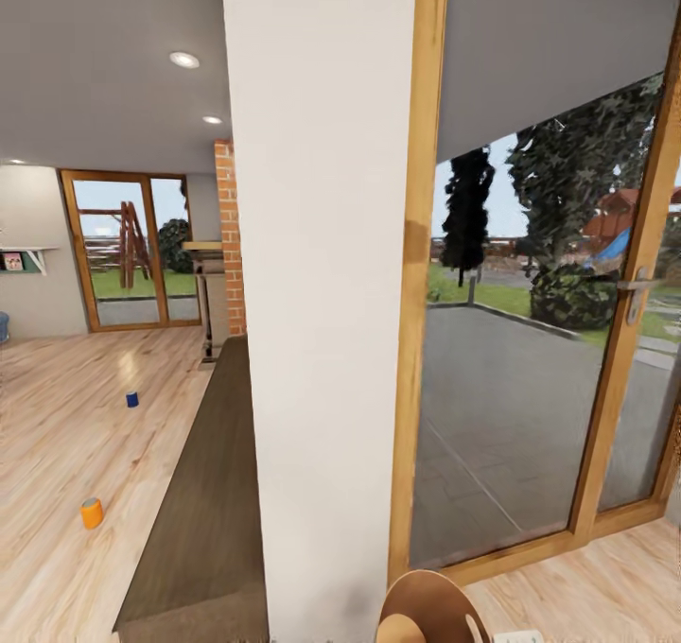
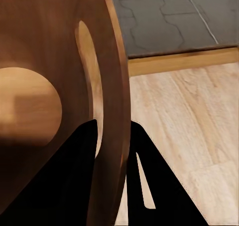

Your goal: Put the three can of soda from the living room inside the tash can in the kitchen.

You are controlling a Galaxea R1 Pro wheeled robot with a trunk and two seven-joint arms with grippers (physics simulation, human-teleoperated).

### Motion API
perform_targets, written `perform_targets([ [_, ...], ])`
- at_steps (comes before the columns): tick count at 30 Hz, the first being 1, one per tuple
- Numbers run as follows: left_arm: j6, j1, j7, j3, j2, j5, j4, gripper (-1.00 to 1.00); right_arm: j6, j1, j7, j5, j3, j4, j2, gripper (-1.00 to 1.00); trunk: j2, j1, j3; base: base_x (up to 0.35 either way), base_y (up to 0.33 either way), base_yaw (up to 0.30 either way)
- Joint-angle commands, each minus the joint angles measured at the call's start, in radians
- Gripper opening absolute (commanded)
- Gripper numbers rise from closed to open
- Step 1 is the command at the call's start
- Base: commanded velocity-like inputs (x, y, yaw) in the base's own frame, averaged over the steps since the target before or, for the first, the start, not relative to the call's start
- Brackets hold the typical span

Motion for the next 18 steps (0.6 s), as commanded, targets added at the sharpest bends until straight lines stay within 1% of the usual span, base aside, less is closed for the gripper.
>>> perform_targets([
  [1,0.0,0.0,0.0,0.0,0.0,0.0,0.0,1.0,0.0,-0.001,0.008,0.003,-0.007,-0.002,0.0,-1.0,0.0,0.0,0.0,-0.311,0.0,0.0],
  [18,-0.001,0.0,0.0,-0.001,0.0,-0.001,0.001,1.0,0.0,0.0,0.008,0.004,-0.006,-0.002,0.002,-1.0,0.0,0.0,0.0,-0.323,0.0,0.007],
])
